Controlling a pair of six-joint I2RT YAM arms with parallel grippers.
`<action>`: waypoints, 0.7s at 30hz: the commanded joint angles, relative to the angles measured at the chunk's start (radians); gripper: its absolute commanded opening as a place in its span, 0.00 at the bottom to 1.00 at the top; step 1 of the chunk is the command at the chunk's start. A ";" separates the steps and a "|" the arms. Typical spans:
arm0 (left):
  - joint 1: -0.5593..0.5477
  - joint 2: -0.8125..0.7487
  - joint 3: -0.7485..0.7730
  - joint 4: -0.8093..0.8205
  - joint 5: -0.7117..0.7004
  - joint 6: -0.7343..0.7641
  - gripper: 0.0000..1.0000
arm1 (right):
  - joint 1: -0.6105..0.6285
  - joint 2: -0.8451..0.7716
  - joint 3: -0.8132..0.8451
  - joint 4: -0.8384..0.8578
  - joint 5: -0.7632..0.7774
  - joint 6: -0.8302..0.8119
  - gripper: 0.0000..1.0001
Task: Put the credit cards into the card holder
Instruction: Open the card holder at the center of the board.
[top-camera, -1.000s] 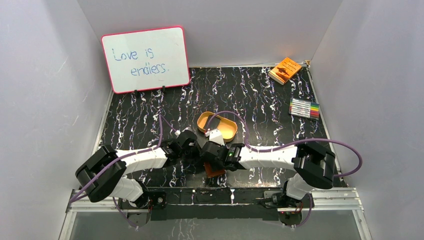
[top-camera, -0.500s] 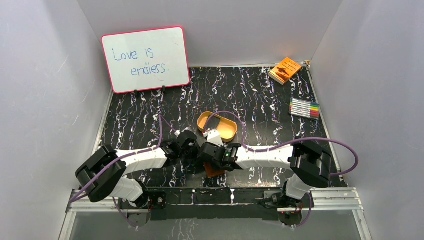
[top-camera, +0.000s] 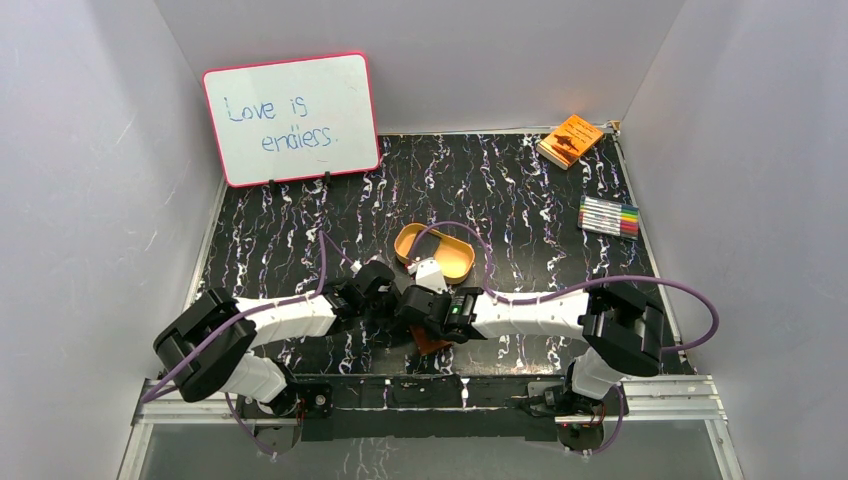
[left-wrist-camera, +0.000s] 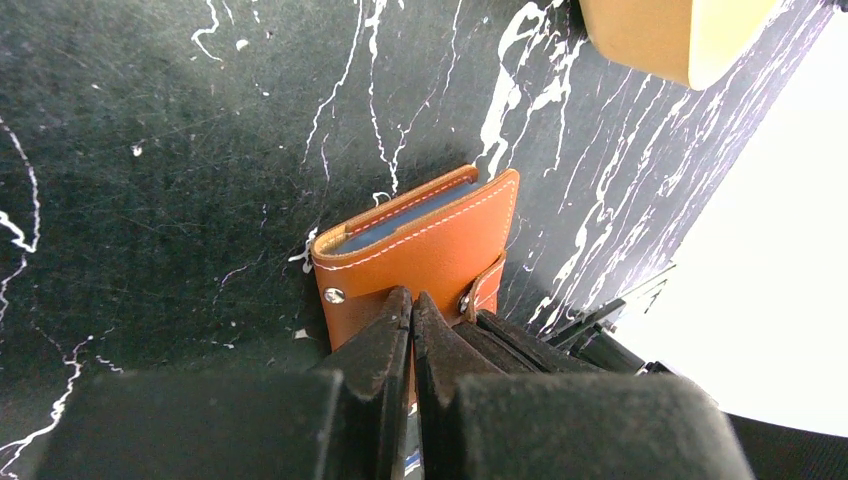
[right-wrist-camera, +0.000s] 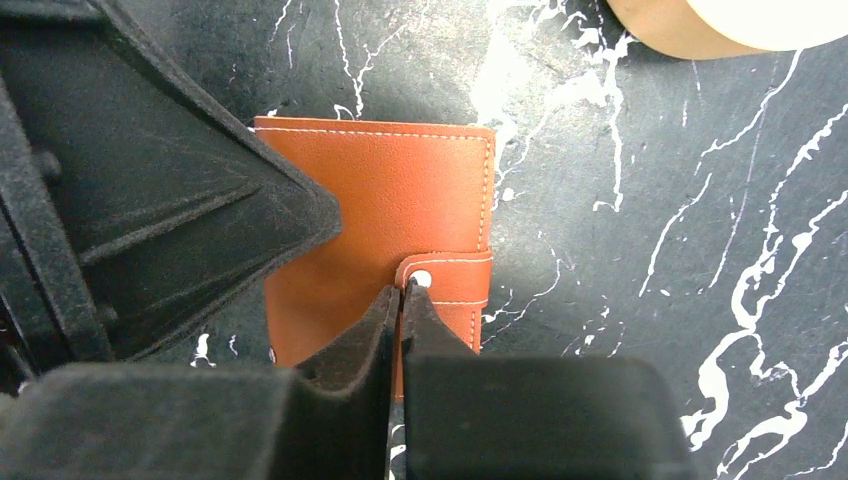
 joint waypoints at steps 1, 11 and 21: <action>-0.004 0.040 -0.014 -0.085 -0.009 0.009 0.00 | -0.001 -0.029 0.016 -0.043 0.043 0.024 0.05; -0.004 0.057 -0.019 -0.092 -0.017 0.013 0.00 | -0.002 -0.065 0.008 -0.094 0.069 0.099 0.00; -0.004 0.073 -0.022 -0.100 -0.020 0.017 0.00 | -0.016 -0.132 -0.006 -0.154 0.101 0.136 0.00</action>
